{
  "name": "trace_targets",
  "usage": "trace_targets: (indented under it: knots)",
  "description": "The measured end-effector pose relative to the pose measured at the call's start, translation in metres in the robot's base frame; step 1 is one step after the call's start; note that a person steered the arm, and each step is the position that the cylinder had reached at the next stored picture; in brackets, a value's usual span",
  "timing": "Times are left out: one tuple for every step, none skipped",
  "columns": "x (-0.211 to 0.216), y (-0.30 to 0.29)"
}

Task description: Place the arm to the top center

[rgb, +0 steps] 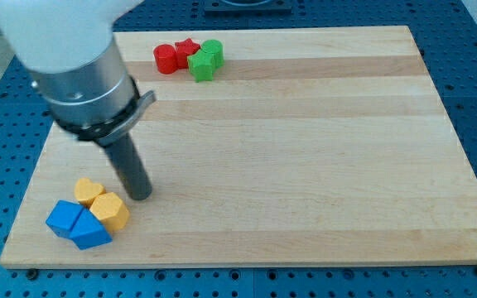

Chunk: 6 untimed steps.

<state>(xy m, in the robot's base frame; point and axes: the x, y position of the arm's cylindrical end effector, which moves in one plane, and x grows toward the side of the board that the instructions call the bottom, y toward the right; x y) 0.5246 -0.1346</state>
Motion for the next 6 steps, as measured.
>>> trace_targets:
  knots:
    - [-0.055,0.064]
    - [-0.136,0.142]
    - [-0.233,0.182]
    - [-0.292,0.173]
    - [-0.305,0.133]
    - [-0.301,0.103]
